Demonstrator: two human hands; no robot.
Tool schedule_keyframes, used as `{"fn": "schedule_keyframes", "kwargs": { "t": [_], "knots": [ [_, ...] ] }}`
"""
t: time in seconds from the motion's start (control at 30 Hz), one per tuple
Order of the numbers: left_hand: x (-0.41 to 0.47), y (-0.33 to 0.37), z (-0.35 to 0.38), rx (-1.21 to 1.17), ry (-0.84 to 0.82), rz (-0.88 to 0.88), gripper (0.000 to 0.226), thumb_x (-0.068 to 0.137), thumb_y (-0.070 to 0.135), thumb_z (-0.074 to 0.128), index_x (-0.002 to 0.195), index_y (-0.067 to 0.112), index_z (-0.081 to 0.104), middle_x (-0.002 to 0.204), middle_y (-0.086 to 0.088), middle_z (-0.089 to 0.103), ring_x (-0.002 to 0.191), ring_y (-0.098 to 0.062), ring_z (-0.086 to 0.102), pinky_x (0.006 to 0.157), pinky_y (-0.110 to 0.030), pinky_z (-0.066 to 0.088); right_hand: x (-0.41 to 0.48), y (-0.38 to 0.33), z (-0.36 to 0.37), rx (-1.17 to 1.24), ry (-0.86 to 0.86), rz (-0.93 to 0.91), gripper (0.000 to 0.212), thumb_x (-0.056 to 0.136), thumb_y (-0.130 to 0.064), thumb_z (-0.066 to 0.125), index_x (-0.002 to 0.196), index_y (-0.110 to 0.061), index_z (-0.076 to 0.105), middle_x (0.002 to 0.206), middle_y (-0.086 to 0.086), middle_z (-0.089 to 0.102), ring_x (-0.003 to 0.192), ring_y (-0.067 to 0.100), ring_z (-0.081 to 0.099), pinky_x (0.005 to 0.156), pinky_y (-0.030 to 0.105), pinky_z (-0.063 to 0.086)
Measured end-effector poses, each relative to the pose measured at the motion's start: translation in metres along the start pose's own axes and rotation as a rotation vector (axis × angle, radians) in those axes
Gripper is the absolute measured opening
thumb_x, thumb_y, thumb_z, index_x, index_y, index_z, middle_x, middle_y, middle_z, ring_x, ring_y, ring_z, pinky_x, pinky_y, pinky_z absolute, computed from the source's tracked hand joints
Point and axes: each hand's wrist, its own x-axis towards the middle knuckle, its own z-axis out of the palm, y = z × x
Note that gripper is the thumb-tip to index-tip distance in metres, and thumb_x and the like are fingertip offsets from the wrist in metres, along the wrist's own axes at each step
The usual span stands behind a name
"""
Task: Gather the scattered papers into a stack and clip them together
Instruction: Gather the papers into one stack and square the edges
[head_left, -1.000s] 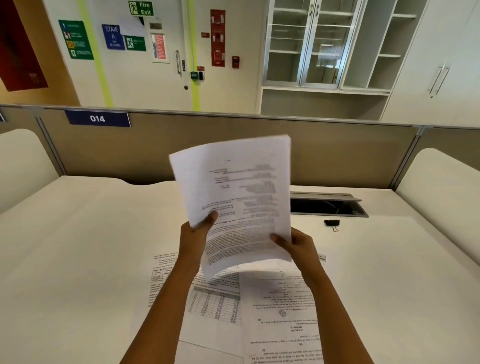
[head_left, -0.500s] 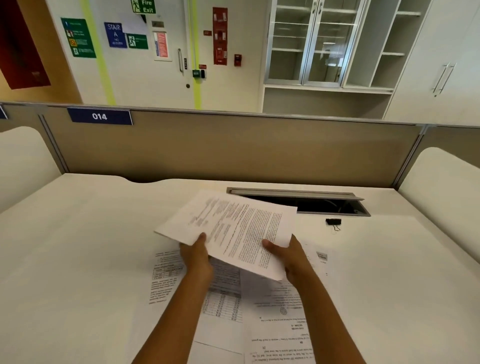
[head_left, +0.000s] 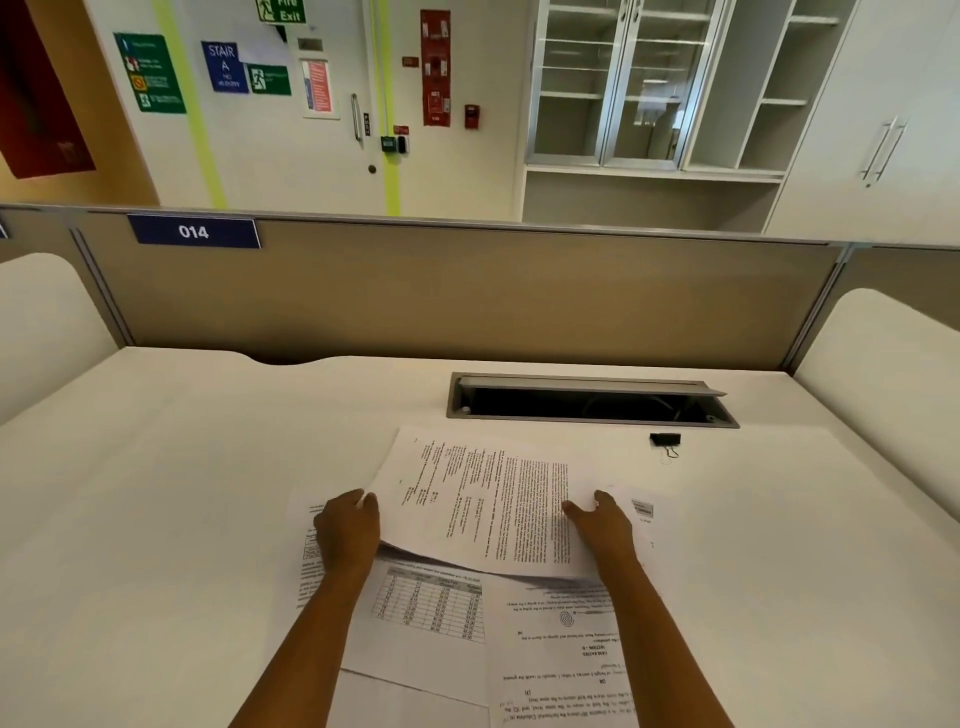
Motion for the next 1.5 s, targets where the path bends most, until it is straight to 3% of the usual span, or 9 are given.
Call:
{"fn": "schedule_keyframes", "kwargs": {
  "t": [0.1, 0.27, 0.4, 0.6, 0.83, 0.97, 1.1, 1.3, 1.5],
  "knots": [
    [0.005, -0.003, 0.003, 0.058, 0.034, 0.034, 0.035, 0.095, 0.008, 0.045, 0.076, -0.013, 0.065, 0.084, -0.029, 0.069, 0.066, -0.029, 0.056, 0.065, -0.033, 0.045, 0.003, 0.000, 0.000, -0.029, 0.021, 0.008, 0.060, 0.094, -0.026, 0.050, 0.145, -0.004, 0.025, 0.150, 0.015, 0.033, 0.137, 0.032, 0.033, 0.112, 0.042, 0.027],
    [0.005, -0.002, 0.006, 0.093, 0.046, 0.029, 0.037, 0.096, 0.008, 0.044, 0.072, -0.010, 0.065, 0.080, -0.028, 0.068, 0.062, -0.027, 0.053, 0.061, -0.031, 0.042, 0.005, 0.002, -0.001, -0.065, 0.007, 0.003, 0.054, 0.097, -0.024, 0.044, 0.145, -0.007, 0.027, 0.152, 0.011, 0.030, 0.139, 0.029, 0.030, 0.113, 0.041, 0.024],
    [0.014, -0.001, 0.002, 0.091, 0.000, -0.023, 0.035, 0.096, 0.012, 0.044, 0.091, -0.015, 0.066, 0.094, -0.029, 0.068, 0.088, -0.040, 0.064, 0.077, -0.040, 0.051, 0.010, 0.003, -0.005, 0.016, -0.015, 0.052, 0.054, 0.095, -0.023, 0.049, 0.143, -0.007, 0.030, 0.150, 0.012, 0.034, 0.135, 0.031, 0.035, 0.111, 0.042, 0.029],
    [0.033, 0.001, -0.002, 0.049, -0.232, -0.163, 0.035, 0.093, 0.017, 0.054, 0.116, -0.008, 0.062, 0.120, -0.024, 0.063, 0.111, -0.038, 0.058, 0.095, -0.037, 0.046, 0.014, 0.007, -0.009, 0.186, -0.019, 0.105, 0.043, 0.081, -0.008, 0.066, 0.123, -0.007, 0.056, 0.123, 0.015, 0.063, 0.104, 0.035, 0.063, 0.094, 0.052, 0.049],
    [0.017, 0.021, -0.010, -0.418, -0.143, 0.071, 0.036, 0.095, 0.017, 0.051, 0.129, 0.005, 0.052, 0.124, -0.010, 0.058, 0.112, -0.032, 0.055, 0.093, -0.039, 0.046, -0.008, -0.022, -0.027, 0.407, 0.132, -0.321, 0.029, 0.088, -0.012, 0.059, 0.116, -0.017, 0.052, 0.113, 0.004, 0.062, 0.091, 0.024, 0.062, 0.073, 0.032, 0.052],
    [0.010, 0.031, -0.010, -0.471, -0.225, 0.178, 0.036, 0.095, 0.019, 0.049, 0.131, 0.011, 0.046, 0.116, -0.003, 0.056, 0.102, -0.023, 0.054, 0.083, -0.035, 0.048, -0.009, -0.027, -0.031, 0.446, 0.074, -0.400, 0.027, 0.089, -0.017, 0.058, 0.114, -0.019, 0.049, 0.107, -0.001, 0.061, 0.092, 0.020, 0.061, 0.070, 0.024, 0.050],
    [0.009, 0.028, -0.008, -0.447, -0.293, 0.168, 0.034, 0.094, 0.019, 0.051, 0.128, 0.012, 0.050, 0.113, -0.004, 0.058, 0.103, -0.025, 0.055, 0.088, -0.041, 0.049, -0.008, -0.016, -0.024, 0.377, 0.008, -0.413, 0.038, 0.081, -0.033, 0.060, 0.115, -0.021, 0.051, 0.105, -0.002, 0.062, 0.094, 0.022, 0.061, 0.065, 0.019, 0.050],
    [0.014, 0.025, -0.010, -0.471, -0.297, 0.159, 0.033, 0.094, 0.021, 0.050, 0.126, 0.010, 0.052, 0.112, -0.006, 0.060, 0.101, -0.027, 0.056, 0.088, -0.041, 0.049, -0.004, -0.015, -0.025, 0.381, 0.011, -0.415, 0.028, 0.090, -0.015, 0.057, 0.117, -0.021, 0.052, 0.099, -0.008, 0.063, 0.089, 0.018, 0.061, 0.070, 0.024, 0.052],
    [0.015, 0.022, -0.005, -0.509, -0.346, 0.105, 0.033, 0.095, 0.027, 0.050, 0.125, 0.015, 0.054, 0.116, -0.008, 0.063, 0.105, -0.035, 0.059, 0.086, -0.043, 0.052, -0.008, 0.001, -0.017, 0.335, -0.072, -0.339, 0.029, 0.089, -0.011, 0.058, 0.117, -0.017, 0.053, 0.108, 0.000, 0.059, 0.102, 0.022, 0.056, 0.095, 0.046, 0.046]
  ]
}}
